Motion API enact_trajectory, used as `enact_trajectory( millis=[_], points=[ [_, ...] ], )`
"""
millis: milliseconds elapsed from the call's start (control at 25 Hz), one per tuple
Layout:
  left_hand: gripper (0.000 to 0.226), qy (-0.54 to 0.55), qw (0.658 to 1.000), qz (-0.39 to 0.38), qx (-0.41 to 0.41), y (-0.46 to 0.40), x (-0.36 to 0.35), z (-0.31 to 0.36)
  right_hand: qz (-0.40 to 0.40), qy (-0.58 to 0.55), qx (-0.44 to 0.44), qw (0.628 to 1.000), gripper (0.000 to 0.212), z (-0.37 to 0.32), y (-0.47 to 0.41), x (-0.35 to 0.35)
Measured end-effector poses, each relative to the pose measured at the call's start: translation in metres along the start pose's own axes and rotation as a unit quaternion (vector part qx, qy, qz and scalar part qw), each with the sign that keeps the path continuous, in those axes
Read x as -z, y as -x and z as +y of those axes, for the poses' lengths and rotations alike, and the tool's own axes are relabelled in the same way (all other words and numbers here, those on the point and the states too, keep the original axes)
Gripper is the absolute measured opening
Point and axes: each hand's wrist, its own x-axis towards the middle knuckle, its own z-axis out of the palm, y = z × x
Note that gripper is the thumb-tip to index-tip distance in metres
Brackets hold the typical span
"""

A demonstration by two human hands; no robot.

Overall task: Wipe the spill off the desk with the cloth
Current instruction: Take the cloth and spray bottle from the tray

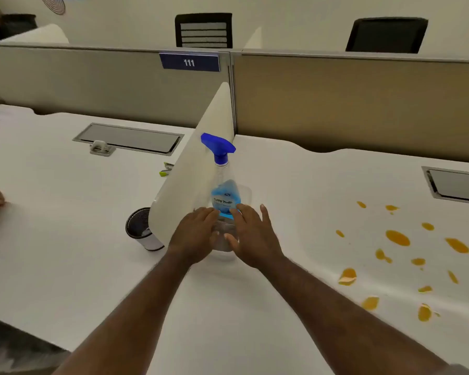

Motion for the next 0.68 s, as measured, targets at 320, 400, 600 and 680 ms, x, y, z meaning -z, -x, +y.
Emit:
enact_trajectory(
  millis=[320,400,600,680],
  points=[
    [0.062,-0.053,0.99,-0.128,-0.028,-0.026,-0.021,-0.024,-0.09,0.042,-0.062,0.993,0.039,-0.016,-0.038,-0.015],
    [0.061,-0.056,0.987,-0.146,-0.029,-0.029,-0.025,-0.024,-0.103,0.048,-0.083,0.99,0.033,-0.021,-0.044,-0.016],
    [0.052,-0.045,0.988,-0.143,-0.025,-0.03,-0.028,-0.026,-0.166,0.076,-0.096,0.979,0.034,-0.029,-0.05,-0.024],
    [0.045,-0.046,0.991,-0.125,-0.028,-0.03,-0.026,-0.026,-0.151,0.083,-0.102,0.98,0.028,-0.032,-0.049,-0.024]
  ],
)
